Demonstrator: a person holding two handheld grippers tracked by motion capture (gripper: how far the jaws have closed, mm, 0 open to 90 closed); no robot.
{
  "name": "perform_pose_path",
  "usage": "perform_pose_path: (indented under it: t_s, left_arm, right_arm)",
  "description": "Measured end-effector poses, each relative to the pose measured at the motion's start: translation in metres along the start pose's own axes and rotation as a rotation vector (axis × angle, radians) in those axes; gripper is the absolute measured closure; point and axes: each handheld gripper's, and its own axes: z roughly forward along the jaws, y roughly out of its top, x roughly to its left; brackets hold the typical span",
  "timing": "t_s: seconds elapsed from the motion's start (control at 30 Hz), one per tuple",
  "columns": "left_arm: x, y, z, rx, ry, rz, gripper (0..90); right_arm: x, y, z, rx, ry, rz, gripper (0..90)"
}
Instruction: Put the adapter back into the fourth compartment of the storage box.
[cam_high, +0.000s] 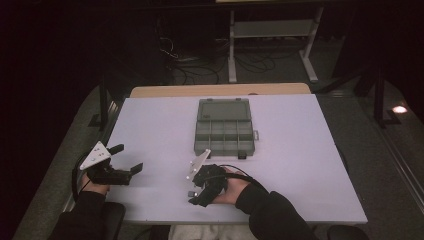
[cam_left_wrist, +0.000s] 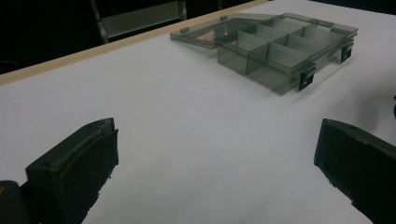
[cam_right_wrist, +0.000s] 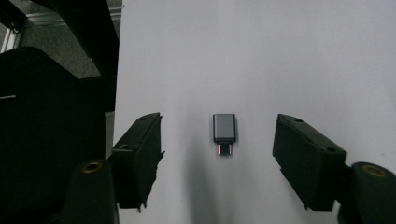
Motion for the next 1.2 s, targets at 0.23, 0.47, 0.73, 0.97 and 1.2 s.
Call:
perform_pose_path:
  t_s: [0.23,0.47,0.73,0.97,1.2]
  left_arm:
    - [0.0,0.0,0.0,0.002,0.0,0.002,0.0]
    - [0.0,0.0,0.0,0.002,0.001,0.004,0.0]
    - [0.0,0.0,0.0,0.002,0.001,0.004,0.0]
    - [0.0,0.0,0.0,0.001,0.001,0.001,0.0]
    - [0.0,0.0,0.0,-0.001,0.002,0.0,0.0]
  right_arm:
    - [0.0,0.002,0.006,0.021,-0.001,-0.016,44.9]
    - [-0.001,0.004,0.011,0.035,-0.006,-0.025,52.8]
    - [-0.002,0.007,0.019,0.054,-0.016,-0.045,62.5]
    - [-0.003,0.008,0.022,0.059,-0.029,-0.053,67.4]
    - [-0.003,0.009,0.025,0.071,-0.023,-0.057,69.6]
